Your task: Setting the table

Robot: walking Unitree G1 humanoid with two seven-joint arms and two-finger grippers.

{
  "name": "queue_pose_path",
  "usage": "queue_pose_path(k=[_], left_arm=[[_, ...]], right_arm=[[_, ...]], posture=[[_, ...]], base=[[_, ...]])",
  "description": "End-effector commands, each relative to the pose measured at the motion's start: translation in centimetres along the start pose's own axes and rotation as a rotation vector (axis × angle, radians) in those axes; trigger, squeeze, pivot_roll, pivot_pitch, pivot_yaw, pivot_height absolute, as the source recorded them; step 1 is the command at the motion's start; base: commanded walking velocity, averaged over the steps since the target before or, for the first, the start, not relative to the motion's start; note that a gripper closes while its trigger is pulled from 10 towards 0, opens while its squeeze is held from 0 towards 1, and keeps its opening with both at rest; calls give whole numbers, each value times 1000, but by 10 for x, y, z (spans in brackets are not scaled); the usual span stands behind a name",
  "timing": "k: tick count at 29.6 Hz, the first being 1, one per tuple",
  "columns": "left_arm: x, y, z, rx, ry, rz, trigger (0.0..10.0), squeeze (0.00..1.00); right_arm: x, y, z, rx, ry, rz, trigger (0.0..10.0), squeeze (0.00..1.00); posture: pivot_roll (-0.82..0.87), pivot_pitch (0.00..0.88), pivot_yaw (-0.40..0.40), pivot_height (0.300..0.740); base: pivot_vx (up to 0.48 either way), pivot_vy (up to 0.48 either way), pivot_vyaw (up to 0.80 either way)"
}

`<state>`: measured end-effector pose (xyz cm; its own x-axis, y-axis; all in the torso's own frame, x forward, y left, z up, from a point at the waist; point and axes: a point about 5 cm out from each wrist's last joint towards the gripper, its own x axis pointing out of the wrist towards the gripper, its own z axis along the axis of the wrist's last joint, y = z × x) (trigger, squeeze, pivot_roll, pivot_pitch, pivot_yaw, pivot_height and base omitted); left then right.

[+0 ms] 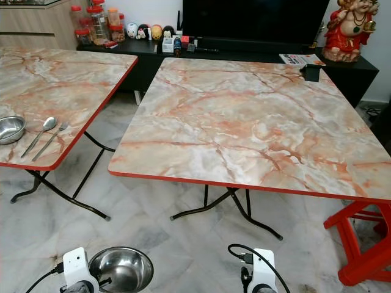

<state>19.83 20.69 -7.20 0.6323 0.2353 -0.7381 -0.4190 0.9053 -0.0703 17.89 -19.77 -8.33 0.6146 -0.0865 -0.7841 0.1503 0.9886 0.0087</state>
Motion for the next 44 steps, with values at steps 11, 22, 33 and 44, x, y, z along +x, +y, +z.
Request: queue_pose_path(k=[11, 22, 33, 44], left_arm=[[1, -3, 5, 22, -4, -9, 10000, 0], [1, -3, 5, 27, -5, -11, 10000, 0], [1, -3, 3, 34, -1, -17, 10000, 0], [1, -4, 6, 21, -11, -21, 10000, 0]], right_arm=[[0, -7, 4, 16, -14, -39, 10000, 0], [0, -8, 4, -7, -6, -40, 10000, 0], [-1, -11, -1, -18, 3, -43, 10000, 0], [-1, -10, -1, -13, 5, -44, 10000, 0]], posture=[[-5, 0, -31, 740], [-3, 0, -34, 740], [-4, 0, -40, 740], [-2, 0, -46, 740]], base=[[0, -302, 0], [0, -317, 0], [0, -315, 0], [0, -315, 0]])
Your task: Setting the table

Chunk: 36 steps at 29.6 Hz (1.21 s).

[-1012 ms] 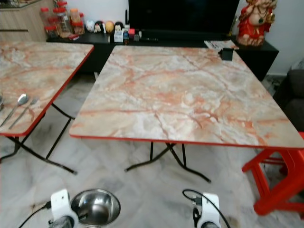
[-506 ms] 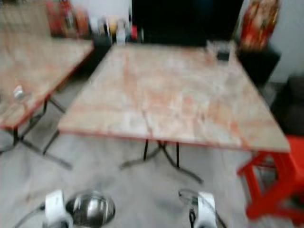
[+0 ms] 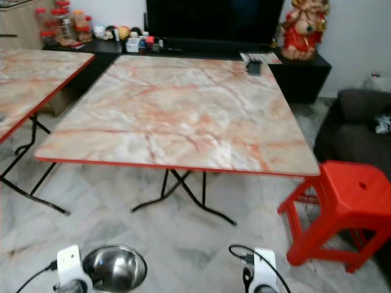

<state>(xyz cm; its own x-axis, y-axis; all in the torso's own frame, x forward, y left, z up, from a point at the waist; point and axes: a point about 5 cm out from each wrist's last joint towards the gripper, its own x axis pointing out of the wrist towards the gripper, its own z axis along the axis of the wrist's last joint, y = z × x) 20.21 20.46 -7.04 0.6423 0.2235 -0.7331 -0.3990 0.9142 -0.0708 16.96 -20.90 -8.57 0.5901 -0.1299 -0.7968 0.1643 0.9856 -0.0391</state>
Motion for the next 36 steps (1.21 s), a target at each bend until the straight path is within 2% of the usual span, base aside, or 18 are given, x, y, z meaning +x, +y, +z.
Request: queue_pose_path(k=[1, 8, 10, 17, 27, 36], left_arm=[[1, 0, 3, 5, -6, -6, 10000, 0], [1, 0, 3, -6, -8, -2, 10000, 0], [0, 2, 5, -54, -31, 22, 10000, 0], [0, 3, 5, -101, -61, 34, 10000, 0], [-1, -3, 0, -83, -36, 1, 10000, 0], [0, -6, 2, -82, -38, -8, 10000, 0]], right_arm=[[1, 2, 6, 5, -17, 3, 10000, 0], [1, 3, 6, 13, -17, 4, 10000, 0], [1, 3, 6, 8, -15, 8, 10000, 0], [2, 3, 9, 1, -20, 10, 10000, 0], [2, 0, 12, 31, -28, 3, 10000, 0], [2, 1, 11, 38, -23, 12, 10000, 0]], posture=[[-2, 0, -46, 740], [5, 0, -49, 740], [16, 0, -66, 740], [23, 0, -82, 740], [9, 0, -83, 740], [5, 0, -77, 740]], base=[[0, -315, 0], [0, -207, 0], [0, 0, 0], [0, 0, 0], [0, 0, 0], [253, 0, -236]])
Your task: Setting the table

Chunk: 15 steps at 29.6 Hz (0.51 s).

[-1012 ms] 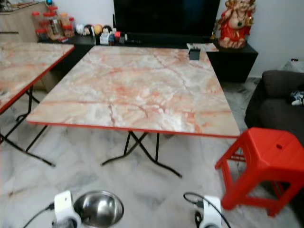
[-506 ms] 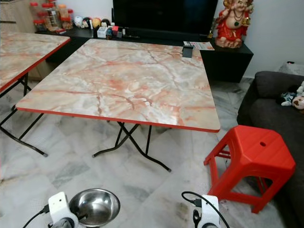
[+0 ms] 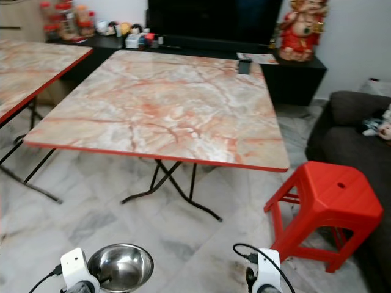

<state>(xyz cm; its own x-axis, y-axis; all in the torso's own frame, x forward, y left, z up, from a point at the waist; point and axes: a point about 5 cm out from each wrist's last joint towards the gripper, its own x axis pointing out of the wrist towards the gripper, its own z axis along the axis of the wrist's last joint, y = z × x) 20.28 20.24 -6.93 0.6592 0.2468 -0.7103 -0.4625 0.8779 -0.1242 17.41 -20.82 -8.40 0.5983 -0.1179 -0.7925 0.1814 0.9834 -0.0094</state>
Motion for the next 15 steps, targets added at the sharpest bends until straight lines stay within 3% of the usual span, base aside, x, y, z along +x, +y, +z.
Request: queue_pose_path(k=[1, 15], left_arm=[[1, -4, 2, 9, -2, -20, 10000, 0], [1, -3, 5, 25, -8, -26, 10000, 0]], right_arm=[[1, 0, 6, 0, -16, 0, 10000, 0], [2, 5, 8, -17, -19, 27, 10000, 0]], posture=[[6, 0, -77, 740], [9, 0, -70, 740]], base=[[259, 0, 0], [268, 0, 0]])
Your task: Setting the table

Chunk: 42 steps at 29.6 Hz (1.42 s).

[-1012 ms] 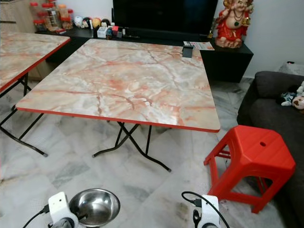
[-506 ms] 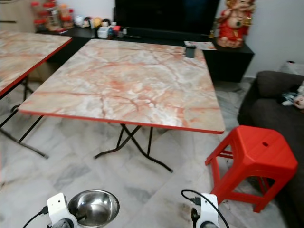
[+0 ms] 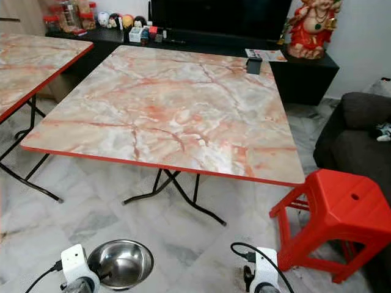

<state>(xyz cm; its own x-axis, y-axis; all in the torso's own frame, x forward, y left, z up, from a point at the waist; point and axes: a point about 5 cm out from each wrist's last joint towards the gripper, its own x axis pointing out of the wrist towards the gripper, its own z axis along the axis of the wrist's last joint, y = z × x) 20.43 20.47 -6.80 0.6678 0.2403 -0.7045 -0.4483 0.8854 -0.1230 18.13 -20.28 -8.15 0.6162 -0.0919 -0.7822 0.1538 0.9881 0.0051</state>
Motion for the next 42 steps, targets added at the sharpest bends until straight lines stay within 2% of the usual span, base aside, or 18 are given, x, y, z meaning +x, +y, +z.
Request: queue_pose_path(k=[1, 7, 35, 42], left_arm=[[1, -4, 2, 13, -2, -17, 10000, 0], [1, -9, 2, 34, -4, -39, 10000, 0], [1, -10, 5, 50, -12, -44, 10000, 0], [1, -4, 4, 47, -18, -5, 10000, 0]], right_arm=[[0, -1, 2, 0, -3, -1, 10000, 0], [1, 2, 2, 10, -3, 4, 10000, 0], [1, 4, 6, 45, -22, 18, 10000, 0], [1, 5, 5, 40, -18, 28, 10000, 0]], posture=[[8, 0, -71, 740], [13, 0, -71, 740], [18, 0, -80, 740], [23, 0, -80, 740]], base=[[277, 0, 0], [276, 0, 0], [370, 0, -68], [0, 0, 0]])
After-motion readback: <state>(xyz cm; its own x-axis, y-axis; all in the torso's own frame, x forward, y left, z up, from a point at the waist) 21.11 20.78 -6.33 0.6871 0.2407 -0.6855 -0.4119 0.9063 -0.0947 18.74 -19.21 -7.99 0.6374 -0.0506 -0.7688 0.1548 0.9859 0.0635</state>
